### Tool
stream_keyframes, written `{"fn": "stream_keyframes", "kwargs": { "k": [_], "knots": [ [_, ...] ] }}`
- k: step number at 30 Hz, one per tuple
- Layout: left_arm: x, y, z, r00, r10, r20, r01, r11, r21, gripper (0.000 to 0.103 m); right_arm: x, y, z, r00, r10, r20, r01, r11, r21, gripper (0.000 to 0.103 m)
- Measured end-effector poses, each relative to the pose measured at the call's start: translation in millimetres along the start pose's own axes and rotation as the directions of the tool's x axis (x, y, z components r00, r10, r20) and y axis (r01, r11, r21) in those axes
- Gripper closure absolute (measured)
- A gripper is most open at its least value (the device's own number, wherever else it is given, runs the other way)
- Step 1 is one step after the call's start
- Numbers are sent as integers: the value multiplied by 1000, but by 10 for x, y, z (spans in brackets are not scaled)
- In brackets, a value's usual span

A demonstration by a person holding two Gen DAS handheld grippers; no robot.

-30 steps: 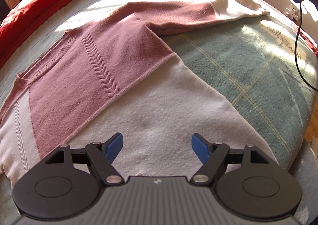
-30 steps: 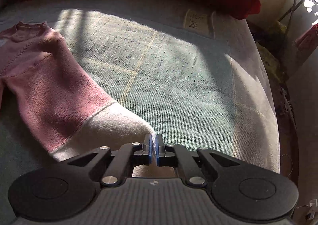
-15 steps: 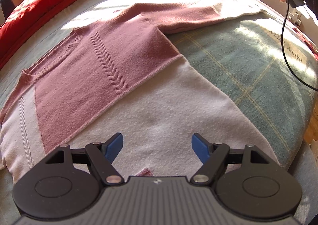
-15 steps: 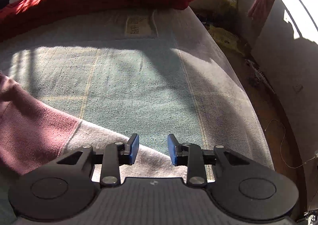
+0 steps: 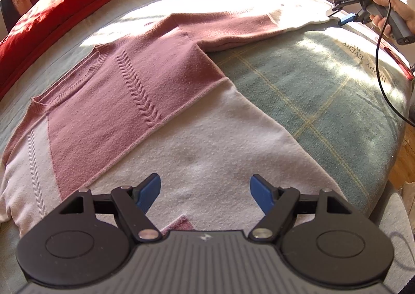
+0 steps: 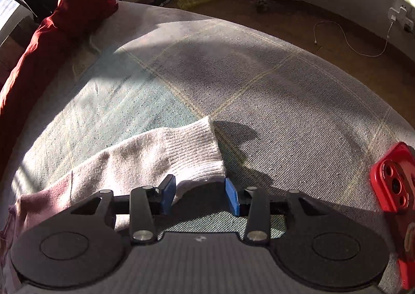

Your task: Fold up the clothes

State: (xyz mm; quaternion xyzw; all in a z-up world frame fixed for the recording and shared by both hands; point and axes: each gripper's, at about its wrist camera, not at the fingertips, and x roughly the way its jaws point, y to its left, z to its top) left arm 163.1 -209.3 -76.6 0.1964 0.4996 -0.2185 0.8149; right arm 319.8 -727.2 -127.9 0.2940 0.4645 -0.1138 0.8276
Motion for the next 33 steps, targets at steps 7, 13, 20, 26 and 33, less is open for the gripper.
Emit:
{"fn": "stream_keyframes", "kwargs": {
  "k": [7, 13, 20, 26, 33],
  "knots": [
    [-16, -62, -33, 1000, -11, -9, 11, 1000, 6, 26, 44, 36, 44, 995, 64, 74, -70, 995, 73, 83],
    [-10, -52, -60, 1000, -14, -8, 14, 1000, 3, 26, -116, 293, 70, 989, -65, 131, 83, 986, -141, 88],
    [-63, 5, -113, 1000, -28, 5, 28, 1000, -6, 26, -59, 379, 15, 966, -241, 88, 253, 953, -168, 68],
    [-75, 124, -198, 1000, -7, 9, 7, 1000, -24, 25, -477, 1049, -248, 984, -124, 127, 160, 929, -332, 69],
    [-233, 283, -360, 999, -13, 36, 16, 997, -80, 25, -472, 2492, -1180, 955, 231, -187, -297, 748, -593, 93]
  ]
}}
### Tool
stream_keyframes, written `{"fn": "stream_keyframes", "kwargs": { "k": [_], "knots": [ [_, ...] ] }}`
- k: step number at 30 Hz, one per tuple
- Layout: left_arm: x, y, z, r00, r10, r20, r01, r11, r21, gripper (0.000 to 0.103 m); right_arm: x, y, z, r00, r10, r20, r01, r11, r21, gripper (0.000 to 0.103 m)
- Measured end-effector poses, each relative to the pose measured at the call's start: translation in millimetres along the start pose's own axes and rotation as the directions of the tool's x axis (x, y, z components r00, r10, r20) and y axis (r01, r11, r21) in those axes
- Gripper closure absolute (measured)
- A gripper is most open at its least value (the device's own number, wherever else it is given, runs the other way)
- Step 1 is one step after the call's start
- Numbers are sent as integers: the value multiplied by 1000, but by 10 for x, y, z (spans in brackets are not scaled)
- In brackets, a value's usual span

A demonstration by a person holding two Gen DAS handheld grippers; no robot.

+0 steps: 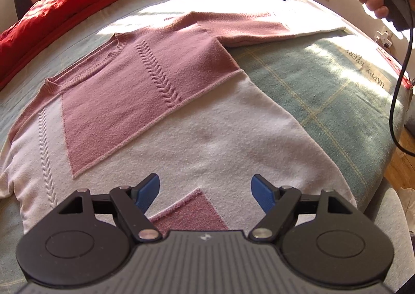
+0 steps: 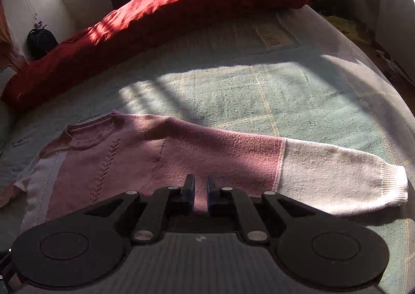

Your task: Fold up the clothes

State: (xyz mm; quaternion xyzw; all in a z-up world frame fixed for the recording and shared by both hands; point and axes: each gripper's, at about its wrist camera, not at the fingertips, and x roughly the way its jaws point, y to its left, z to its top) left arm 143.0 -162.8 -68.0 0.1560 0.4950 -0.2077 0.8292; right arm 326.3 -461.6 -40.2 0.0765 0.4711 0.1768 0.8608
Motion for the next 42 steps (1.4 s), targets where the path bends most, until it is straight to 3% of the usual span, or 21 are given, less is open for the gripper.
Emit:
{"fn": "stream_keyframes", "kwargs": {
  "k": [5, 8, 13, 17, 19, 24, 30, 32, 37, 39, 42],
  "knots": [
    [-118, 200, -125, 1000, 24, 12, -24, 998, -54, 25, 456, 948, -84, 995, 38, -87, -52, 985, -167, 93],
    [-163, 324, -188, 999, 43, 18, -41, 996, -82, 25, 722, 1206, -177, 993, -45, -107, 19, 971, -236, 93],
    [-129, 516, -293, 998, 64, 10, -62, 990, -131, 25, 1010, 1238, -308, 987, -89, -134, 54, 968, -247, 92],
    [-59, 631, -376, 998, 63, -5, -63, 984, -168, 25, 1174, 1237, -502, 980, -176, -96, 128, 919, -373, 94],
    [-47, 674, -415, 998, 60, -5, -60, 982, -180, 25, 1121, 1249, -550, 979, -186, -81, 140, 909, -393, 94],
    [-9, 779, -492, 998, 56, -8, -57, 977, -204, 25, 894, 1180, -561, 979, -169, -115, 127, 943, -307, 93],
    [20, 880, -538, 997, 70, -14, -71, 970, -234, 25, 815, 1375, -656, 984, -147, -102, 107, 939, -327, 88],
    [56, 901, -569, 997, 64, -29, -69, 969, -238, 24, 914, 1333, -728, 975, -171, -141, 120, 942, -312, 87],
    [228, 941, -749, 994, 40, -99, -64, 965, -253, 23, 696, 1205, -840, 974, -179, -138, 141, 958, -249, 87],
    [243, 932, -794, 994, 47, -100, -72, 964, -256, 19, 511, 1279, -887, 976, -171, -138, 130, 956, -263, 80],
    [196, 886, -775, 993, 68, -98, -90, 964, -249, 19, 381, 1456, -1067, 975, -138, -173, 74, 940, -333, 78]
  ]
}}
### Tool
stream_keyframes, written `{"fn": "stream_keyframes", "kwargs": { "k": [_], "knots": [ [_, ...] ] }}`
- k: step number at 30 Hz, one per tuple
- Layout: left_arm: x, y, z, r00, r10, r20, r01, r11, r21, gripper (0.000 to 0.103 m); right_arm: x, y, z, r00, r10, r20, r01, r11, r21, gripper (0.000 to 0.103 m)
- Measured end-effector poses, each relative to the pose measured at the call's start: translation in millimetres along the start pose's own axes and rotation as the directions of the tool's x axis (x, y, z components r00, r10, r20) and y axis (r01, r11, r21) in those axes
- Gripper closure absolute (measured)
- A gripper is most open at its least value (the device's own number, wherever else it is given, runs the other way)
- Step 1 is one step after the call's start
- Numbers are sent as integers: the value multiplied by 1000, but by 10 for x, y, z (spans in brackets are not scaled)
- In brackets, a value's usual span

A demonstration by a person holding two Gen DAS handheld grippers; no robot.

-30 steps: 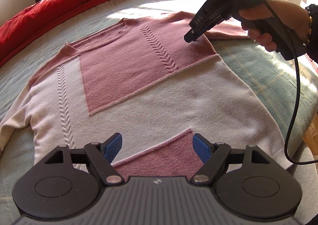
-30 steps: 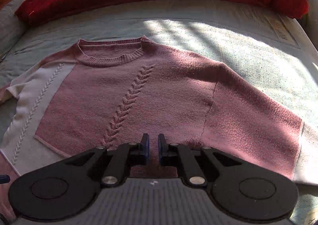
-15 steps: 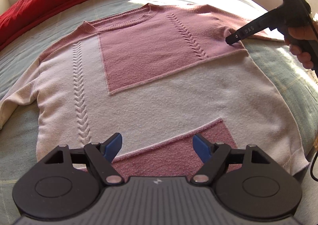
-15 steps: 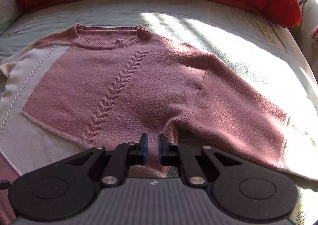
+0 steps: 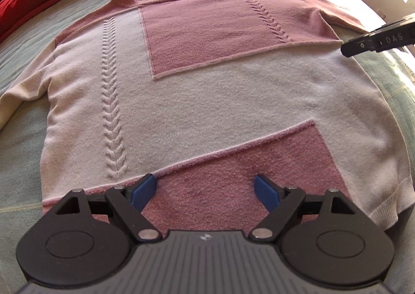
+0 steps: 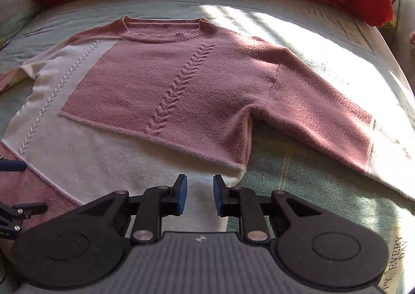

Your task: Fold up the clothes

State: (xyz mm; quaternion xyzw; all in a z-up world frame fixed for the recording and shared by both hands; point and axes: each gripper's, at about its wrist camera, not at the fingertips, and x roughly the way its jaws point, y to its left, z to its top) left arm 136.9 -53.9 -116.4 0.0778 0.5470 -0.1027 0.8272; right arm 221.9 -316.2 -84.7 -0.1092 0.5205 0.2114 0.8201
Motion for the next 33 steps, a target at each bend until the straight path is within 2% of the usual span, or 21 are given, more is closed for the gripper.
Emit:
{"fn": "stream_keyframes", "kwargs": {
  "k": [2, 6, 9, 13, 15, 18, 22, 26, 29, 32, 33],
  "knots": [
    [-42, -43, -12, 1000, 10, 1, -10, 1000, 9, 19, 50, 96, -149, 999, 9, -51, -11, 999, -30, 78],
    [-141, -122, -129, 1000, 12, -2, -12, 999, 41, 19, 81, 35, -471, 996, 15, -86, -12, 999, 35, 78],
    [-182, -156, -254, 1000, 22, -14, -21, 997, 68, 19, -57, -22, -635, 995, 34, -91, -26, 996, 87, 78],
    [-208, -174, -443, 999, 37, -38, -33, 995, 91, 19, -181, 86, -833, 992, 26, -120, -19, 998, 65, 77],
    [-236, -182, -527, 998, 39, -45, -34, 994, 102, 19, -231, 167, -873, 992, 15, -125, -8, 999, 53, 75],
    [-302, -181, -599, 998, 47, -40, -43, 993, 110, 19, -299, 364, -846, 995, 35, -89, -34, 999, 23, 66],
    [-334, -183, -634, 997, 69, -29, -66, 993, 96, 19, -153, 559, -880, 992, 24, -126, -23, 1000, 3, 66],
    [-348, -225, -770, 998, 52, -43, -47, 994, 98, 19, -185, 572, -1045, 988, 32, -152, -28, 999, 32, 57],
    [-385, -258, -859, 998, 32, -47, -26, 993, 117, 18, -264, 554, -1153, 984, 51, -169, -42, 998, 55, 56],
    [-476, -227, -835, 999, 32, -25, -28, 991, 134, 18, -385, 610, -1092, 990, 50, -133, -45, 998, 39, 56],
    [-509, -192, -801, 999, 43, -14, -41, 991, 127, 18, -410, 661, -1049, 991, 71, -116, -68, 997, 30, 56]
  ]
}}
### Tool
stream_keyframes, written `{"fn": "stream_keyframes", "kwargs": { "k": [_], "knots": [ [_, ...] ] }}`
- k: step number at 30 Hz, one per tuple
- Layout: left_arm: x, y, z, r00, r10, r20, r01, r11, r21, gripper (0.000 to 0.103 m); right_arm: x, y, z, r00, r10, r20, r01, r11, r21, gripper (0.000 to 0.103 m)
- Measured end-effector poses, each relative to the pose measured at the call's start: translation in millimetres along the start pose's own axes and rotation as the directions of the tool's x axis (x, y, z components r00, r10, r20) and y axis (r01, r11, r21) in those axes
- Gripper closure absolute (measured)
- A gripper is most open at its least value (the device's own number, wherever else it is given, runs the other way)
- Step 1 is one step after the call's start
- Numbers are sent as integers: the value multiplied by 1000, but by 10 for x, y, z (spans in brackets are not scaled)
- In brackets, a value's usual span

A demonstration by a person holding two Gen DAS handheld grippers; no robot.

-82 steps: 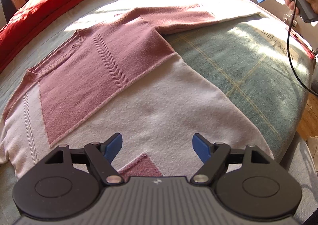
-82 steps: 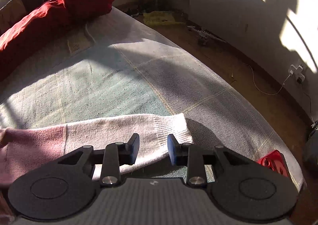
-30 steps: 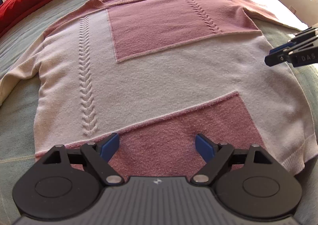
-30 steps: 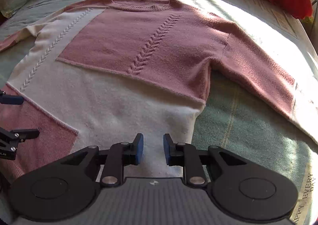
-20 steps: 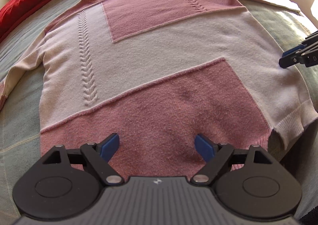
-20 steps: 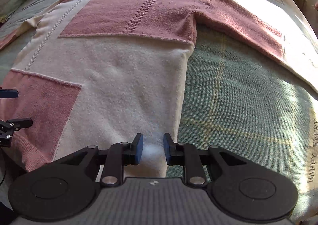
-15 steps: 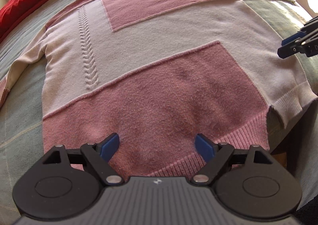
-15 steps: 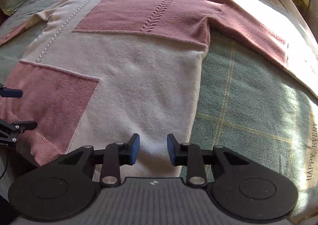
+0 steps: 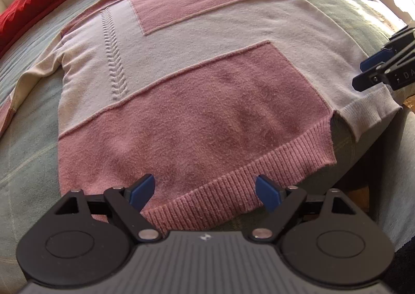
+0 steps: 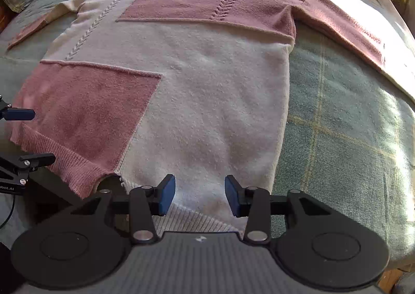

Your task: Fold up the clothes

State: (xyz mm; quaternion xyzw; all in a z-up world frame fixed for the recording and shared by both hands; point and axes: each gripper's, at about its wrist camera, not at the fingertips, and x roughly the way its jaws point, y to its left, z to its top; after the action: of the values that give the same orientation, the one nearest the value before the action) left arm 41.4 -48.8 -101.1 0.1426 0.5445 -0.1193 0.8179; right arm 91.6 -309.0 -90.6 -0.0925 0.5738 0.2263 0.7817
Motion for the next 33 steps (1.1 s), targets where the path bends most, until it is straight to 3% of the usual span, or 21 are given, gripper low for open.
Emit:
{"fn": "stream_keyframes", "kwargs": {
  "k": [3, 6, 11, 15, 20, 26, 29, 33],
  "knots": [
    [-108, 159, 98, 999, 30, 28, -29, 999, -41, 18, 18, 234, 134, 997, 71, 25, -69, 996, -57, 53],
    [-228, 346, 155, 998, 37, 48, -33, 996, -88, 18, 176, 541, 223, 996, 91, 12, -88, 985, -147, 53],
    [-364, 615, 129, 997, 74, 38, -69, 989, -127, 18, 373, 831, 129, 1000, 9, -9, -12, 952, -307, 48],
    [-343, 757, 78, 997, 67, 25, -61, 983, -173, 18, 293, 643, 56, 999, 47, -27, -52, 971, -233, 47],
    [-52, 629, -43, 999, -38, -20, 34, 981, -190, 18, 201, 521, 51, 998, 68, -13, -69, 984, -162, 47],
    [94, 538, -297, 996, -62, -67, 47, 978, -203, 17, 91, 458, 134, 997, 68, 33, -64, 990, -126, 45],
    [30, 591, -390, 996, -71, -52, 59, 977, -204, 16, 65, 409, 230, 995, 72, 65, -65, 993, -99, 44],
    [-140, 749, -273, 998, -62, 20, 65, 976, -210, 16, 110, 382, 363, 995, 62, 81, -56, 995, -77, 41]
  ]
}}
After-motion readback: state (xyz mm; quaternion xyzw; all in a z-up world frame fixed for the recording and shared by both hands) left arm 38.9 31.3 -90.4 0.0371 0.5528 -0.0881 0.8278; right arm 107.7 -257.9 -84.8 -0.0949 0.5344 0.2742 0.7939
